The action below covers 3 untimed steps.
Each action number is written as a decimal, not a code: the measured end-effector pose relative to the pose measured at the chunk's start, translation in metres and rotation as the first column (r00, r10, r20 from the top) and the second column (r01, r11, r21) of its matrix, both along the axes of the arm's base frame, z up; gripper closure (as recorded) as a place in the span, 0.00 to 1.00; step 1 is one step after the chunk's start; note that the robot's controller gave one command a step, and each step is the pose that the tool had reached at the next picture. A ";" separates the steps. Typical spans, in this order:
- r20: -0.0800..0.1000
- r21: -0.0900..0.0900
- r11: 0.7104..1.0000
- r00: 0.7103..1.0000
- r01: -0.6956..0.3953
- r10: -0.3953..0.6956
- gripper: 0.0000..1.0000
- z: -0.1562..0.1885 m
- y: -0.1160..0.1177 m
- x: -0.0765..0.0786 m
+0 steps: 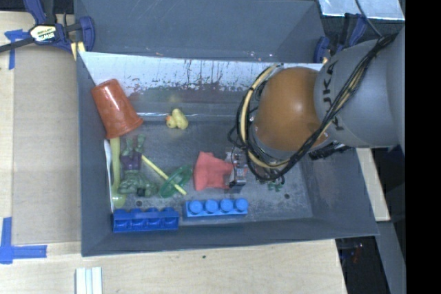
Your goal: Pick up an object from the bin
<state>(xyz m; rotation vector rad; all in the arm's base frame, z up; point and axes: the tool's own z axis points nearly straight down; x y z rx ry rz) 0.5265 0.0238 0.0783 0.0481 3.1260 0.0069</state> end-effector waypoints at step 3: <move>-0.007 0.000 1.000 1.000 0.017 -0.017 1.00 0.129 0.006 0.006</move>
Offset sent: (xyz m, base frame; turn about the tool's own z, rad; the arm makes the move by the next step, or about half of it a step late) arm 0.0421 0.0368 0.1894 0.0462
